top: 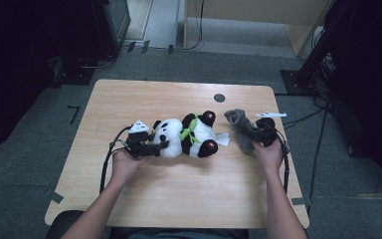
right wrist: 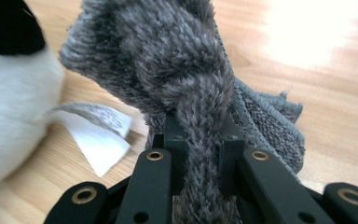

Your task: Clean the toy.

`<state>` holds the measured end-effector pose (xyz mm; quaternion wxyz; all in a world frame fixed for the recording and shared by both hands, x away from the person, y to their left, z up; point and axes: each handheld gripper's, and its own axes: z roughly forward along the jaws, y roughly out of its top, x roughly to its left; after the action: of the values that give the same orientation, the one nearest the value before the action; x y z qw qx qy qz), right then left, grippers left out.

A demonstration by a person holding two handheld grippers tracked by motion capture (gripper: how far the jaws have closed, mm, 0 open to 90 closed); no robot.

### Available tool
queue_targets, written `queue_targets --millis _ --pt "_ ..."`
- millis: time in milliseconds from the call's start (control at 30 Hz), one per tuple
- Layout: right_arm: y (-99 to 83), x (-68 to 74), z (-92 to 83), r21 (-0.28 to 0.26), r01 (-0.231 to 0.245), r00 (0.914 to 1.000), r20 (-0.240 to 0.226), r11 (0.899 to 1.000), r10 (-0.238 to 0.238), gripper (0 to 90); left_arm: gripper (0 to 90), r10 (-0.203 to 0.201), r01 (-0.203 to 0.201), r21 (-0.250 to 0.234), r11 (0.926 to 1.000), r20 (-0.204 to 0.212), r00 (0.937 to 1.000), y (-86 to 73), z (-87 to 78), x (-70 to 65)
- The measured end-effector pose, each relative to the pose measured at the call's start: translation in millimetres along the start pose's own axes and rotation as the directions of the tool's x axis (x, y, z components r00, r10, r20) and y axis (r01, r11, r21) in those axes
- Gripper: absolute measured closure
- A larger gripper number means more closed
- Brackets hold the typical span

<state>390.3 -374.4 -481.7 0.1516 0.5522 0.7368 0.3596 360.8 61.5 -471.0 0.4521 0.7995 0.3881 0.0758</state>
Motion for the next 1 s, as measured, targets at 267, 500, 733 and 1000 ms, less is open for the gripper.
queue_targets --millis 267,500,733,1000 --pt "-6.4 -1.2 11.6 0.030 -0.007 1.0000 -0.003 1.000 0.008 76.9 42.3 -0.004 0.004 -0.014 0.9999 0.004 1.0000 -1.5 0.4 0.7" --pt "-6.8 -2.4 8.5 0.013 -0.018 0.9998 -0.006 1.000 0.018 69.2 40.6 0.000 0.000 -0.018 0.9998 0.004 1.0000 -2.0 0.3 1.4" --pt "-5.6 0.8 6.4 -0.009 -0.026 0.9987 -0.045 1.000 0.025 51.1 36.2 -0.004 0.004 -0.018 0.9998 0.005 1.0000 -1.8 0.2 1.4" --pt "0.3 10.5 -9.1 -0.091 -0.027 0.9968 -0.077 0.995 0.020 38.2 32.9 -0.001 0.001 -0.017 0.9999 0.007 1.0000 -1.8 -0.2 1.8"
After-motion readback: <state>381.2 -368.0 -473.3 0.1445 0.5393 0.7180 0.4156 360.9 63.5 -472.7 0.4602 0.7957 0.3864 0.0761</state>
